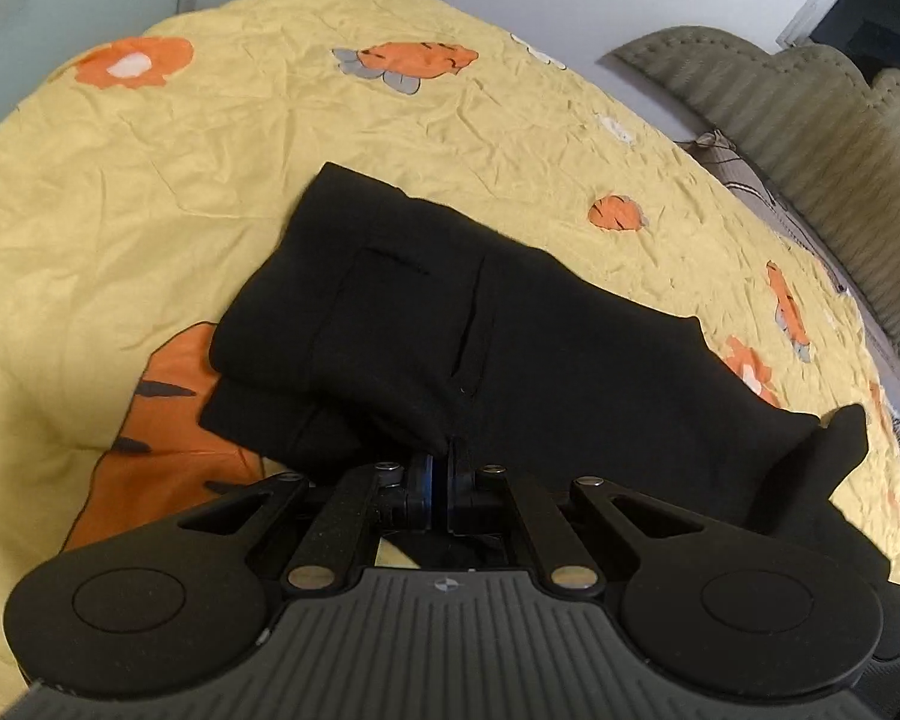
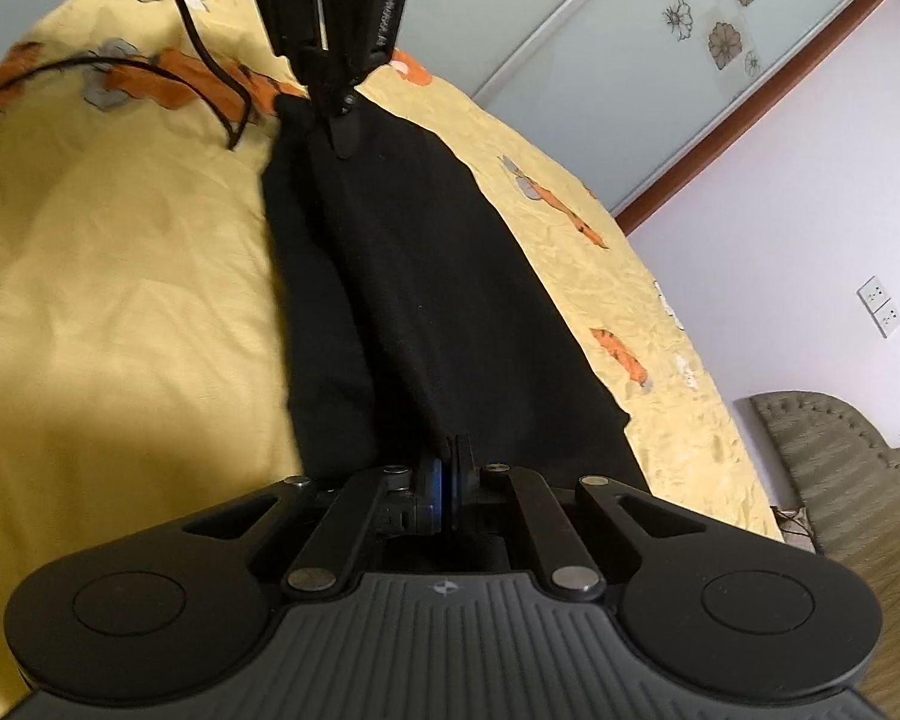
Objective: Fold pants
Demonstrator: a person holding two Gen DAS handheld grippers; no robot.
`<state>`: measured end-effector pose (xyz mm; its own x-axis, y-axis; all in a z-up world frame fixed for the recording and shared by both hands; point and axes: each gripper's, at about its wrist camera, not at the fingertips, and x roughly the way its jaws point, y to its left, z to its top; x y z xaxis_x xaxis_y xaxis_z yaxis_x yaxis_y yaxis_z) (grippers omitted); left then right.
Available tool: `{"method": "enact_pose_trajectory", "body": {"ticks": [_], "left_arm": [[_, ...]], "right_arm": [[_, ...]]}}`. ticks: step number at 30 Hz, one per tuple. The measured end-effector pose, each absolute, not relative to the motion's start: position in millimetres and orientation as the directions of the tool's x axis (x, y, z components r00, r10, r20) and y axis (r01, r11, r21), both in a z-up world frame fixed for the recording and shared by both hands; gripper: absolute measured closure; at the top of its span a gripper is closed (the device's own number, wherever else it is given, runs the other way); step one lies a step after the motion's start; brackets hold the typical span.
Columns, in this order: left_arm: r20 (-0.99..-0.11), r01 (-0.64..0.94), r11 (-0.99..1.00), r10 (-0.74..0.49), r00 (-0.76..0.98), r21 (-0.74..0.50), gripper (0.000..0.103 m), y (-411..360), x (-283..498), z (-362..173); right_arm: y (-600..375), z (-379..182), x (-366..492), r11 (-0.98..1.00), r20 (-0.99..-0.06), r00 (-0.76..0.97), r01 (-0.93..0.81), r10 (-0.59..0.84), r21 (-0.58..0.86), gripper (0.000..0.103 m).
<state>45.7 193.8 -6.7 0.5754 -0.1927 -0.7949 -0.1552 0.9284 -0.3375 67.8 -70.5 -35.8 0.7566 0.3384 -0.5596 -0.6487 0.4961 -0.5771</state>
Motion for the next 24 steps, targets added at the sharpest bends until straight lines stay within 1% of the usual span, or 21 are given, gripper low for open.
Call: {"method": "enact_pose_trajectory", "body": {"ticks": [4,6,9,12,15,16,18,20,21,22,23,24], "left_arm": [[-0.814,-0.164,0.935,-0.176,0.554,-0.314,0.098,190.4,44.5,-11.2],[-0.828,-0.158,0.942,-0.169,0.534,-0.295,0.095,188.0,45.9,-17.4],[-0.836,-0.172,0.945,-0.149,0.528,-0.277,0.094,184.9,46.6,-20.3],[-0.831,-0.166,0.956,-0.114,0.544,-0.240,0.093,180.8,42.2,-14.5],[-0.837,-0.190,0.951,-0.107,0.537,-0.244,0.091,181.4,41.1,-16.5],[-0.839,-0.193,0.952,-0.102,0.534,-0.239,0.082,180.8,41.4,-16.5],[-0.844,-0.189,0.954,-0.100,0.526,-0.231,0.077,178.9,39.9,-14.0],[-0.857,-0.196,0.959,-0.080,0.509,-0.205,0.068,177.3,36.8,-7.9],[-0.861,-0.208,0.960,-0.059,0.505,-0.188,0.061,177.2,33.1,-2.8],[-0.856,-0.214,0.961,-0.041,0.516,-0.175,0.057,176.3,28.3,4.6],[-0.842,-0.209,0.964,-0.030,0.538,-0.167,0.056,174.2,24.3,12.3],[-0.823,-0.193,0.969,-0.017,0.568,-0.154,0.052,168.0,20.9,22.4]], "right_arm": [[-76.1,-41.6,45.8,0.491,-0.572,0.744,-0.663,0.346,-0.565,0.101],[-76.0,-48.2,41.5,0.483,-0.598,0.729,-0.677,0.334,-0.555,0.101],[-70.0,-54.5,34.9,0.462,-0.583,0.747,-0.660,0.320,-0.592,0.100],[-73.0,-49.4,34.8,0.495,-0.595,0.727,-0.679,0.343,-0.543,0.100],[-76.0,-53.4,29.1,0.510,-0.589,0.726,-0.678,0.355,-0.529,0.100],[-77.6,-53.0,30.0,0.530,-0.586,0.726,-0.676,0.361,-0.511,0.100],[-84.3,-49.9,29.4,0.556,-0.566,0.735,-0.666,0.374,-0.497,0.098],[-97.6,-37.2,25.5,0.575,-0.562,0.730,-0.669,0.389,-0.471,0.098],[-107.2,-29.2,23.9,0.600,-0.550,0.729,-0.667,0.407,-0.441,0.098],[-119.8,-20.8,25.1,0.647,-0.537,0.735,-0.652,0.413,-0.396,0.098],[-131.4,-16.0,28.8,0.695,-0.530,0.748,-0.625,0.401,-0.355,0.098],[-142.0,-14.9,34.1,0.740,-0.529,0.759,-0.592,0.379,-0.320,0.098]]}}
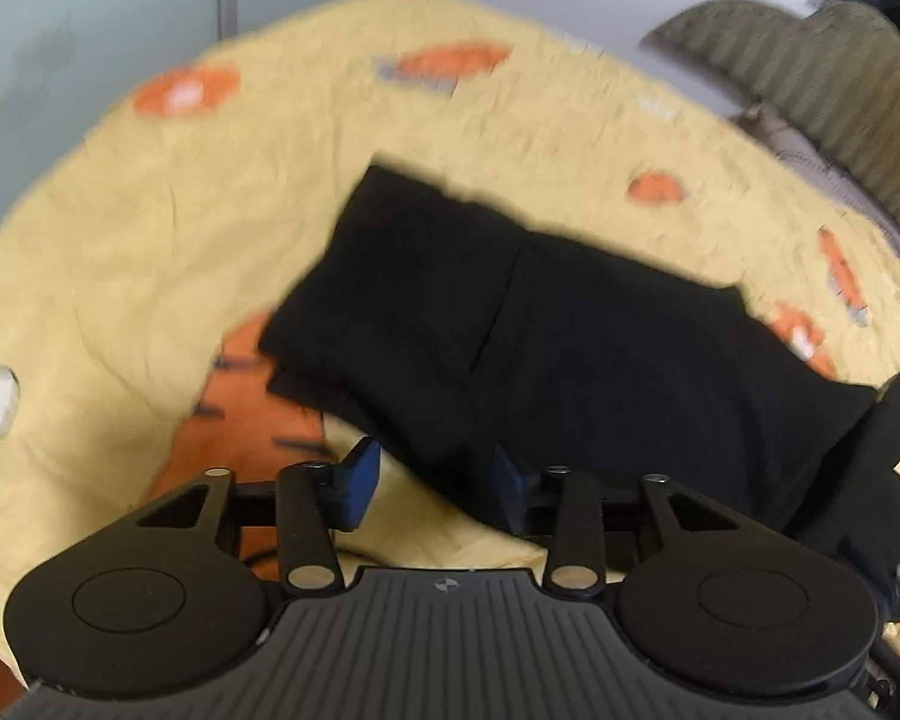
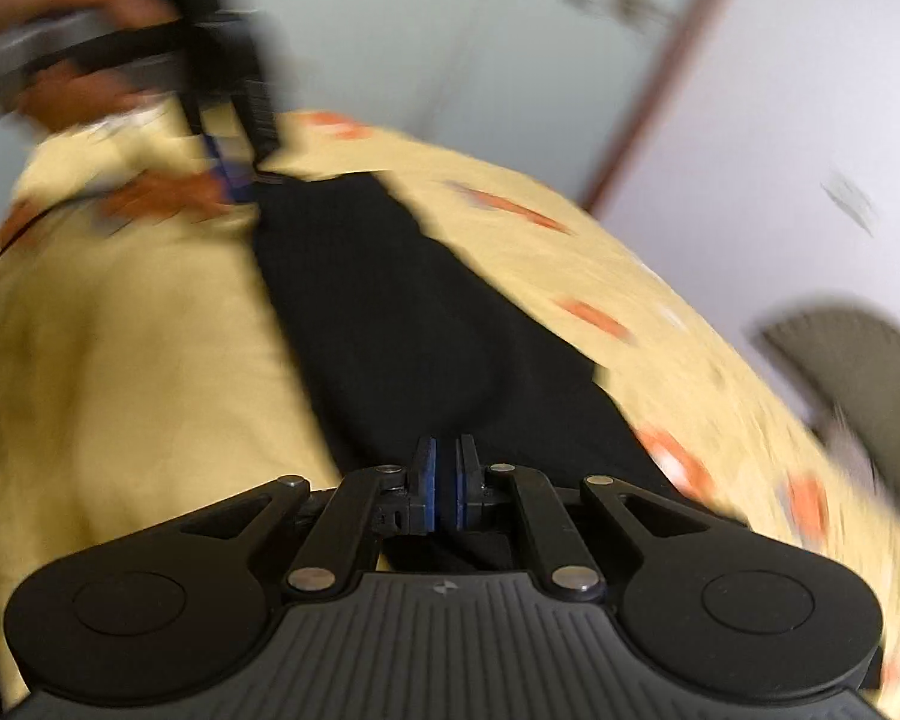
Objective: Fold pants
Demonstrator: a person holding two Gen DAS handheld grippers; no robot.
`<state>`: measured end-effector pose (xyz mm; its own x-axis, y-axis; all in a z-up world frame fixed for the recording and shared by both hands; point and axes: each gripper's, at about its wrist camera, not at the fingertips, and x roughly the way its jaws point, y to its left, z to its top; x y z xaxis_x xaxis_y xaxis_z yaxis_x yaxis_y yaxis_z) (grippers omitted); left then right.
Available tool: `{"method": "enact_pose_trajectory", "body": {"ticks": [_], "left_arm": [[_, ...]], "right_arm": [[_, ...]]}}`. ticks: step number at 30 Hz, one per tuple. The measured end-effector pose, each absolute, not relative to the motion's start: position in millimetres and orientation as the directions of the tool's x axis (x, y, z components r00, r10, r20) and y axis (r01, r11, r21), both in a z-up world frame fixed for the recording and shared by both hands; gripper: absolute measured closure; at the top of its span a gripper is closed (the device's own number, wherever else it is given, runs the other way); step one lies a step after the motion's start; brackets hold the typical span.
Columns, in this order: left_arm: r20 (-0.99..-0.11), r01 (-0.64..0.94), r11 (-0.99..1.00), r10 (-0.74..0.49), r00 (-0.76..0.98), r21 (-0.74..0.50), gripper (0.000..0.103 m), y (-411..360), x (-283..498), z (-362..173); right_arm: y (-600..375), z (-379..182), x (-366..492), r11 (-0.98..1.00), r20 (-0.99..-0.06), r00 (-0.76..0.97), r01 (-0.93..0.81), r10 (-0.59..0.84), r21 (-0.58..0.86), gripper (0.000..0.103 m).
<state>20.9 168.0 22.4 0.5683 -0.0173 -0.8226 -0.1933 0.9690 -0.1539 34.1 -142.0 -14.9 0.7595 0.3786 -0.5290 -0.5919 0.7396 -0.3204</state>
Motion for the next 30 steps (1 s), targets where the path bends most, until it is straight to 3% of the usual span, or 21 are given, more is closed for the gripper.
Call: {"method": "enact_pose_trajectory", "body": {"ticks": [2,4,5,9,13,15,17,19,21,24,30], "left_arm": [[-0.790,-0.147,0.981,-0.013,0.614,-0.130,0.040,151.2,21.4,36.9],[-0.759,-0.030,0.992,-0.077,0.647,-0.126,0.022,123.0,30.1,45.3],[-0.752,0.031,0.991,-0.118,0.648,-0.129,0.020,108.2,35.4,45.5],[-0.757,0.274,0.944,-0.314,0.573,-0.185,0.020,41.6,58.0,30.4],[-0.768,0.438,0.886,-0.387,0.510,-0.156,0.021,-21.3,66.8,2.5],[-0.782,0.506,0.847,-0.423,0.459,-0.161,0.022,-44.8,64.6,-11.7],[-0.793,0.566,0.807,-0.454,0.408,-0.171,0.021,-62.2,59.7,-26.9],[-0.796,0.582,0.806,-0.422,0.433,-0.110,0.019,-71.0,52.9,-39.6],[-0.791,0.596,0.802,-0.395,0.468,-0.048,0.019,-76.3,45.5,-45.4],[-0.782,0.611,0.792,-0.374,0.499,0.012,0.017,-82.3,37.6,-48.9],[-0.772,0.615,0.787,-0.361,0.523,0.048,0.017,-86.7,39.6,-45.7]], "right_arm": [[-160.2,-23.7,48.2,0.814,-0.567,0.763,-0.521,0.308,-0.258,0.097],[-170.0,-38.6,56.2,0.838,-0.652,0.708,-0.507,0.270,-0.203,0.097],[-171.7,-43.7,53.5,0.827,-0.677,0.682,-0.528,0.277,-0.193,0.097],[-190.9,-30.4,35.8,0.833,-0.647,0.704,-0.520,0.293,-0.190,0.097],[-275.2,-10.9,55.8,0.975,-0.575,0.798,-0.220,0.180,0.000,0.093],[-334.4,-9.9,69.4,0.985,-0.550,0.824,-0.044,0.132,0.169,0.081],[-398.4,-16.5,83.9,0.910,-0.545,0.832,0.141,0.105,0.391,0.058],[-455.5,-32.2,94.2,0.763,-0.507,0.853,0.245,0.123,0.598,0.049],[-495.1,-49.3,105.8,0.615,-0.502,0.859,0.342,0.102,0.711,0.049],[-530.7,-68.6,120.3,0.476,-0.504,0.862,0.424,0.049,0.770,0.049],[-548.5,-91.0,144.8,0.368,-0.463,0.884,0.411,0.062,0.834,0.051]]}}
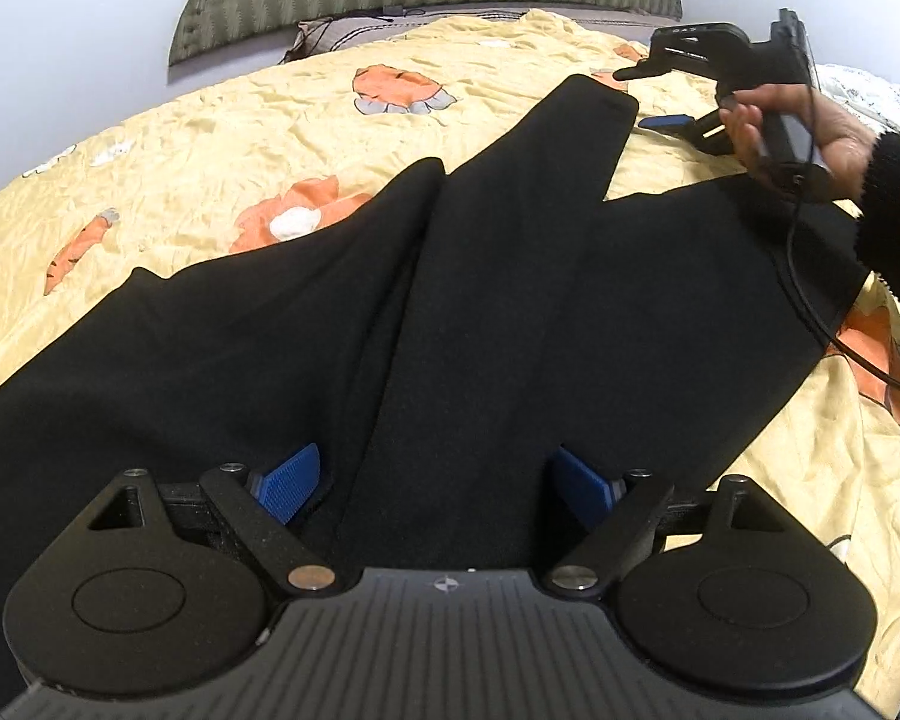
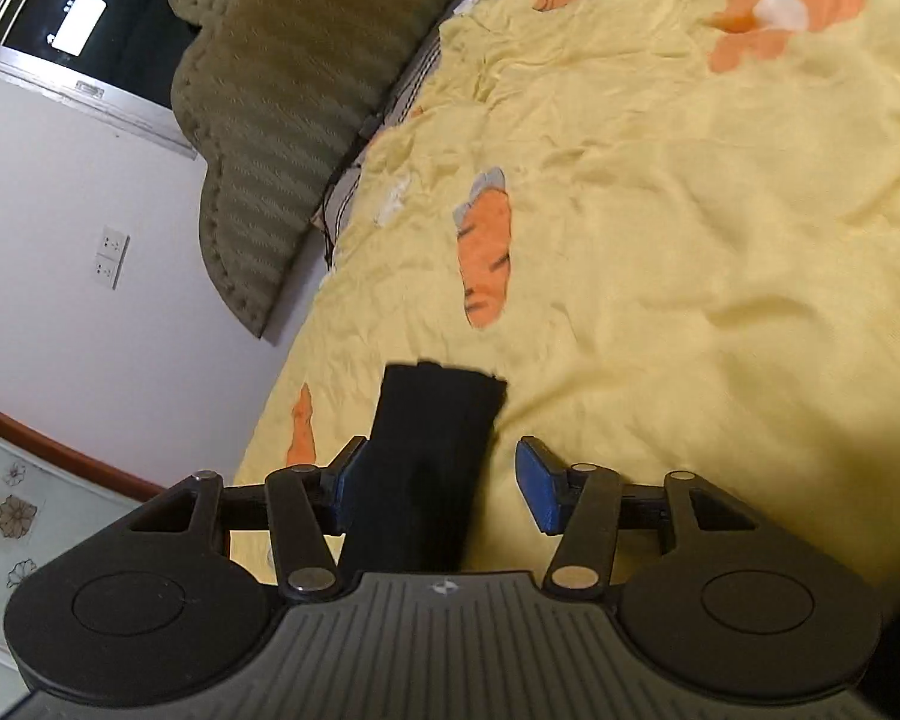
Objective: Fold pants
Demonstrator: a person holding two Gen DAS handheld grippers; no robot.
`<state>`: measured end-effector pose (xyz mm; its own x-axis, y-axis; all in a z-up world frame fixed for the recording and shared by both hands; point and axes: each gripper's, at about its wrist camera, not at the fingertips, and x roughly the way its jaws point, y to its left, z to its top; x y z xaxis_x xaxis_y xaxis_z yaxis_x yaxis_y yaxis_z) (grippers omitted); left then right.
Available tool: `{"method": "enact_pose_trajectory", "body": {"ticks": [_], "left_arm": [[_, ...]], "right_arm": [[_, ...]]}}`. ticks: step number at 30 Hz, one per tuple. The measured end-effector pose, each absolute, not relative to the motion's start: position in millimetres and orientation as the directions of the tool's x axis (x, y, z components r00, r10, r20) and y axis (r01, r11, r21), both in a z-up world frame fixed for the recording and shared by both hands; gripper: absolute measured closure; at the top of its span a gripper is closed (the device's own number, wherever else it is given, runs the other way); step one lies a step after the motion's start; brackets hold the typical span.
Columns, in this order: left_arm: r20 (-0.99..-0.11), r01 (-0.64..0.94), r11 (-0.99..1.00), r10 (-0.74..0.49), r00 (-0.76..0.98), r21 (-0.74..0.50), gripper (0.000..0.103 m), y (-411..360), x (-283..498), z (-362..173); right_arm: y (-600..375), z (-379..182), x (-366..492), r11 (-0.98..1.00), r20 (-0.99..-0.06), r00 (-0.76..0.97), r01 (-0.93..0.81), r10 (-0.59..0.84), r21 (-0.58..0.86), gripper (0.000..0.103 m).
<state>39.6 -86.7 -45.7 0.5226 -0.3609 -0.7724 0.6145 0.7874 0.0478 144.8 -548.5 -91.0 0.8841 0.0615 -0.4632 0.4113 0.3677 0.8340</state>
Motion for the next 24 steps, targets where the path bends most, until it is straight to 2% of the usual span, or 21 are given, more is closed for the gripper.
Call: {"method": "enact_pose_trajectory", "body": {"ticks": [2,3,4,5,12,17,24], "left_arm": [[-0.771,0.612,0.789,-0.360,0.526,0.050,0.017,-88.2,41.5,-44.7],[-0.770,0.610,0.791,-0.357,0.528,0.052,0.017,-88.7,41.6,-44.0],[-0.770,0.609,0.792,-0.355,0.530,0.054,0.017,-89.0,41.1,-42.8],[-0.769,0.608,0.792,-0.355,0.532,0.056,0.017,-89.3,40.9,-41.9],[-0.769,0.614,0.786,-0.352,0.534,0.067,0.017,-92.3,42.0,-39.1],[-0.764,0.645,0.764,-0.398,0.508,0.030,0.017,-92.9,36.1,-30.6],[-0.775,0.665,0.740,-0.481,0.411,-0.106,0.017,-90.8,37.3,-24.1]], "right_arm": [[-551.7,-88.5,155.1,0.379,-0.471,0.880,0.418,0.055,0.826,0.052],[-554.3,-88.6,155.7,0.388,-0.481,0.875,0.428,0.046,0.816,0.059],[-553.4,-86.8,157.3,0.400,-0.507,0.861,0.457,0.023,0.795,0.083],[-555.1,-88.5,159.7,0.410,-0.525,0.851,0.477,0.005,0.778,0.096],[-552.7,-58.6,97.6,0.402,-0.436,0.893,0.442,-0.111,0.802,0.097],[-551.0,-35.4,14.6,0.391,-0.382,0.902,0.431,-0.199,0.814,0.097],[-548.3,-66.7,-90.5,0.224,-0.428,0.864,0.487,-0.266,0.844,0.097]]}}
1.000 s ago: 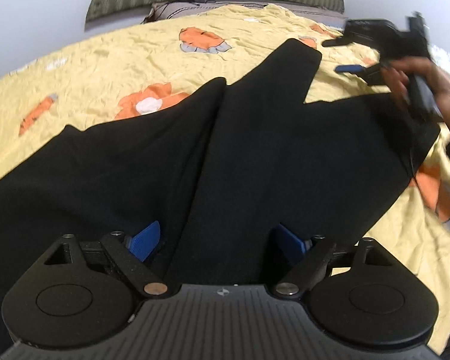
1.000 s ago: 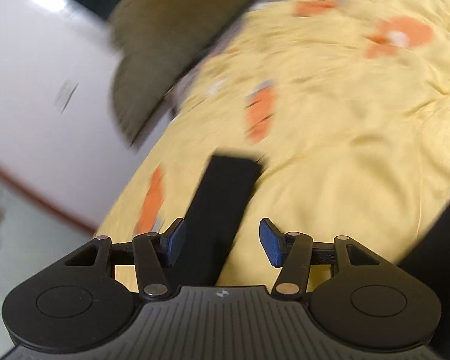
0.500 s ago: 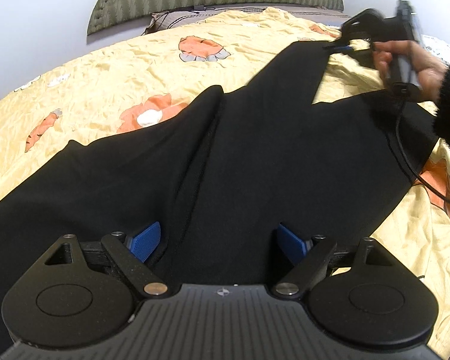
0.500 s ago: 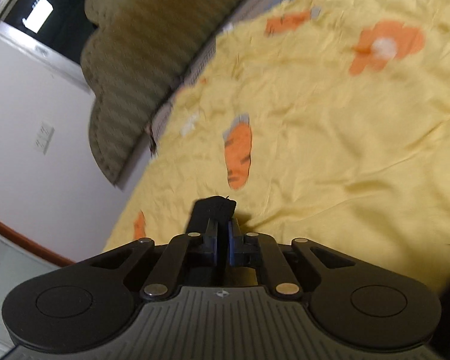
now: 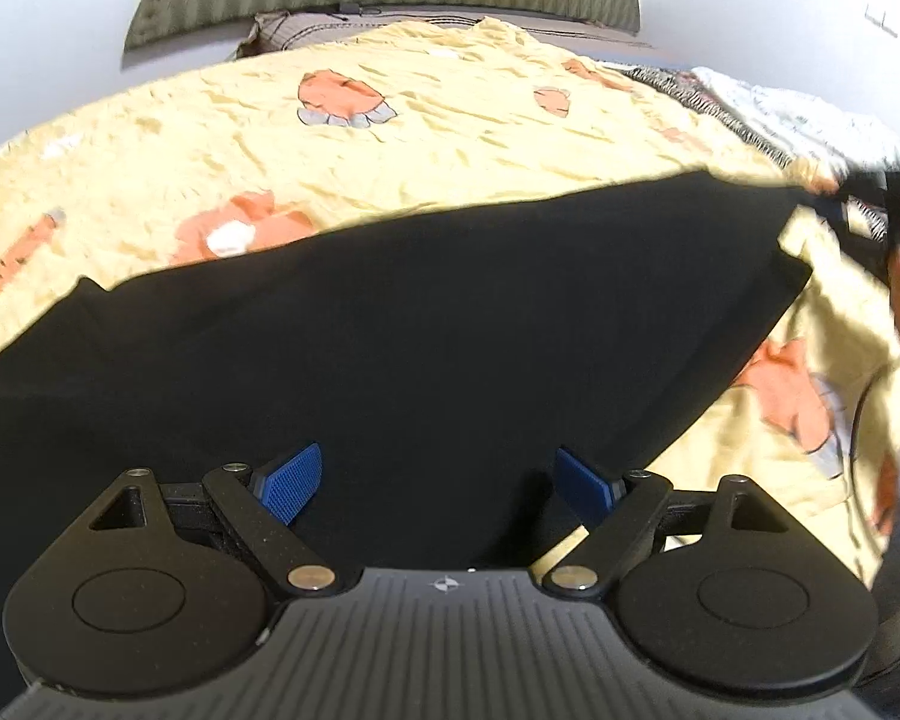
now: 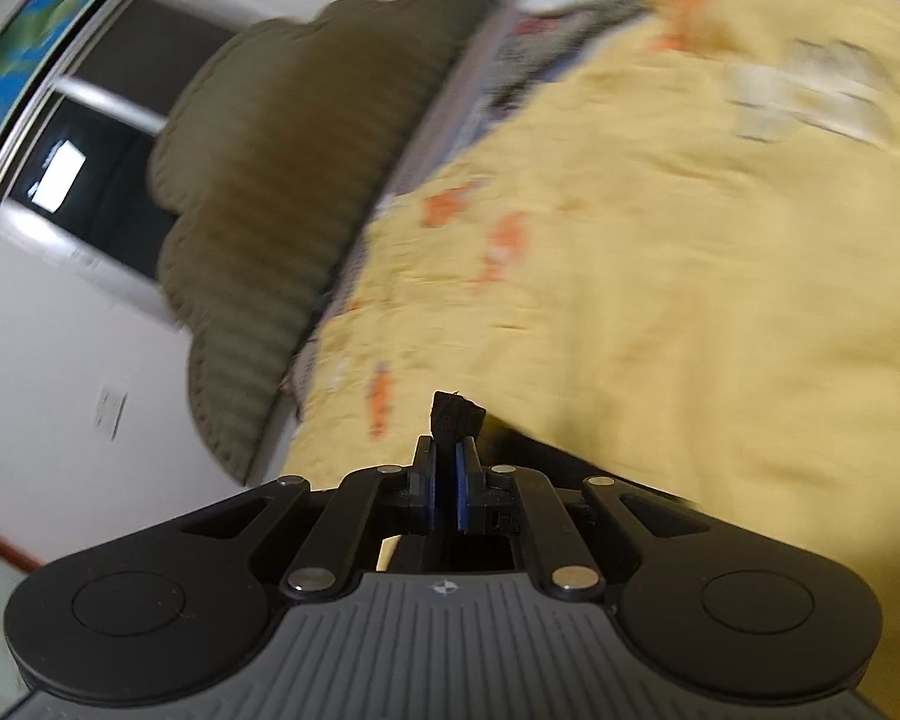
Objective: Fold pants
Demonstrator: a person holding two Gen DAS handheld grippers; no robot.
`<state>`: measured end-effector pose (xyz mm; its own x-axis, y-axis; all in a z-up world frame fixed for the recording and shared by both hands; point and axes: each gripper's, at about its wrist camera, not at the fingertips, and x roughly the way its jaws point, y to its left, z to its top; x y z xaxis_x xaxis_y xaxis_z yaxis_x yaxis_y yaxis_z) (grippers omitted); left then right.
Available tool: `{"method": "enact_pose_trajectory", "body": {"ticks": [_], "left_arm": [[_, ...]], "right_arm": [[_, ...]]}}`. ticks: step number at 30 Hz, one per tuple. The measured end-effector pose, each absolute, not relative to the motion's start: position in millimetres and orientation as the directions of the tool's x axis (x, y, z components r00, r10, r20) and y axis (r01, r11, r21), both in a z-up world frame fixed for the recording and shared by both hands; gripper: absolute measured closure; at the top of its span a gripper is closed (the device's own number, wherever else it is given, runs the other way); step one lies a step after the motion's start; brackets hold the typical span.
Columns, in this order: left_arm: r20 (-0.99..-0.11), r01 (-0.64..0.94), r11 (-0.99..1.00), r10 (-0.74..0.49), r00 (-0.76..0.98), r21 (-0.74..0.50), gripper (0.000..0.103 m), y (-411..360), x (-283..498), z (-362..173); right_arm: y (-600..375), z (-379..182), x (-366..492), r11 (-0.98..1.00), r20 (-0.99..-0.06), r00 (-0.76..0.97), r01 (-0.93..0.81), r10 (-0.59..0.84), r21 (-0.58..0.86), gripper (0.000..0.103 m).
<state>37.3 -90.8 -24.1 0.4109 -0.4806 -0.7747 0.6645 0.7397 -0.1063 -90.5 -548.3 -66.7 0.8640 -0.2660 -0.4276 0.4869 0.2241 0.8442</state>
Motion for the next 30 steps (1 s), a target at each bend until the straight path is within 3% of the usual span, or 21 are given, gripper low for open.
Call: {"method": "enact_pose_trajectory", "body": {"ticks": [16,20,22,24,26,27,29,30], "left_arm": [[-0.773,0.590,0.786,-0.487,0.406,-0.186,0.017,-66.3,47.5,-13.6],[-0.773,0.537,0.828,-0.444,0.452,-0.162,0.017,-63.4,56.9,-15.1],[-0.774,0.512,0.848,-0.414,0.479,-0.137,0.017,-60.5,59.1,-14.6],[-0.771,0.507,0.854,-0.400,0.496,-0.118,0.017,-61.9,61.0,-13.2],[-0.765,0.516,0.851,-0.397,0.507,-0.099,0.017,-69.9,62.5,-12.7],[-0.767,0.526,0.846,-0.391,0.509,-0.083,0.016,-75.4,63.1,-14.6],[-0.792,0.537,0.843,-0.352,0.499,-0.036,0.016,-88.7,63.8,-24.2],[-0.811,0.548,0.836,-0.337,0.477,-0.025,0.017,-93.9,63.3,-30.8]], "right_arm": [[-536.6,-85.3,-121.4,0.258,-0.520,0.800,0.593,-0.301,0.763,0.097],[-535.5,-86.8,-106.5,0.335,-0.634,0.722,0.691,-0.278,0.641,0.092],[-526.1,-71.7,-109.0,0.360,-0.661,0.649,0.760,-0.377,0.540,0.090],[-505.8,-45.1,-107.3,0.402,-0.620,0.542,0.839,-0.567,0.366,0.088],[-476.5,-20.8,-88.8,0.573,-0.528,0.602,0.783,-0.599,0.242,0.085],[-462.1,-14.1,-72.3,0.681,-0.531,0.659,0.706,-0.532,0.195,0.080],[-429.8,-14.1,-33.5,0.866,-0.597,0.744,0.475,-0.300,0.158,0.032],[-414.7,-18.7,-20.5,0.912,-0.612,0.762,0.379,-0.212,0.157,0.024]]}}
